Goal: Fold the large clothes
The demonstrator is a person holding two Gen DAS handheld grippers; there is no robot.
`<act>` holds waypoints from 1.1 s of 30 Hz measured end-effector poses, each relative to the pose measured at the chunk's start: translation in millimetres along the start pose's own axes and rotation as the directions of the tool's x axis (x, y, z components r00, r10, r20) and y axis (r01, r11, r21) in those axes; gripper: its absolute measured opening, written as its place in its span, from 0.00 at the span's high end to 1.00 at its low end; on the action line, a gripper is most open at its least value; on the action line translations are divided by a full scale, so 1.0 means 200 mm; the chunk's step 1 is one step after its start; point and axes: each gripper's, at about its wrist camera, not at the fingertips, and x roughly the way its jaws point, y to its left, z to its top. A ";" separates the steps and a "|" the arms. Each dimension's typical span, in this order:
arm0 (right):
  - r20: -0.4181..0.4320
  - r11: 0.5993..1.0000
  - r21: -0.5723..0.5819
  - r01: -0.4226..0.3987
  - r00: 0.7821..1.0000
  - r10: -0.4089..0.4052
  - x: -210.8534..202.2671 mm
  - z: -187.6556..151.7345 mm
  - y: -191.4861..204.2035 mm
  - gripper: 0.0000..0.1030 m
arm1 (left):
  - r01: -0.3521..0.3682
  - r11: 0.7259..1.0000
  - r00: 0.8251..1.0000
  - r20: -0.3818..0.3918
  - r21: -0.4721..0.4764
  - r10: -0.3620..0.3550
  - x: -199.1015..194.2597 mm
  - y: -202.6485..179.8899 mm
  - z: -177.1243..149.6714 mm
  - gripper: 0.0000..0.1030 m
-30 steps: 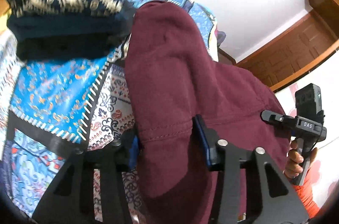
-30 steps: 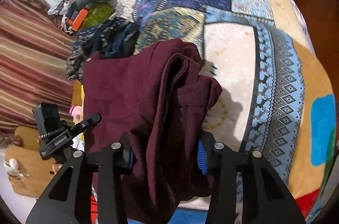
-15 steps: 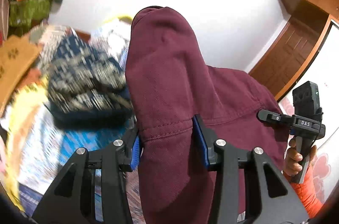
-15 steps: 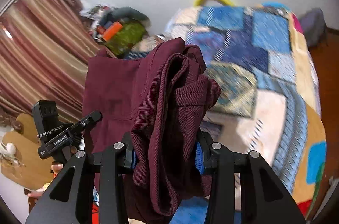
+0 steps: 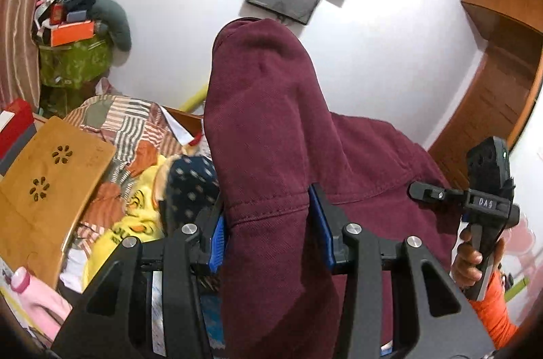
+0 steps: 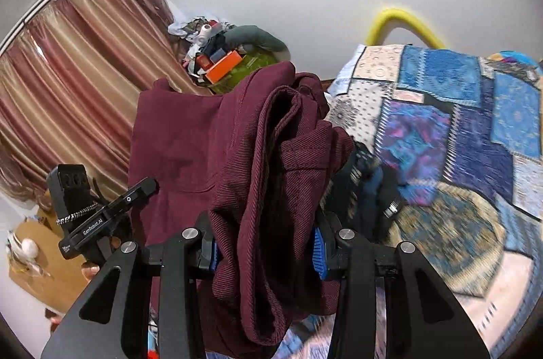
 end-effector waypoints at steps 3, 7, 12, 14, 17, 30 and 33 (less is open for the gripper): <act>-0.011 0.999 0.048 -0.016 1.000 0.017 0.16 0.08 -0.04 0.64 | -0.029 0.999 0.999 -0.021 -0.031 0.029 0.15 0.13 0.07 0.58; -0.031 0.993 0.120 -0.023 0.999 0.027 0.38 0.09 -0.18 0.64 | -0.123 0.992 0.989 -0.081 0.006 0.123 0.42 0.24 0.07 0.58; -0.119 0.975 0.191 0.117 0.988 -0.095 0.70 0.05 -0.41 0.64 | -0.278 0.959 0.947 -0.184 -0.051 0.265 0.76 0.41 -0.06 0.48; -0.136 0.965 0.208 0.159 0.982 -0.132 0.78 0.03 -0.49 0.61 | -0.290 0.956 0.944 -0.179 -0.047 0.278 0.80 0.42 -0.09 0.44; -0.114 0.971 0.153 0.186 0.979 -0.169 0.77 -0.01 -0.48 0.57 | -0.276 0.959 0.948 -0.180 -0.057 0.262 0.79 0.42 -0.09 0.43; 0.020 0.936 -0.034 0.351 0.936 -0.351 0.33 -0.05 -0.22 0.49 | -0.348 0.928 0.933 -0.044 0.131 0.356 0.32 0.01 -0.16 0.43; 0.103 0.940 -0.075 0.333 0.940 -0.325 0.12 -0.09 -0.07 0.49 | -0.363 0.919 0.932 0.058 0.157 0.358 0.11 -0.17 -0.18 0.43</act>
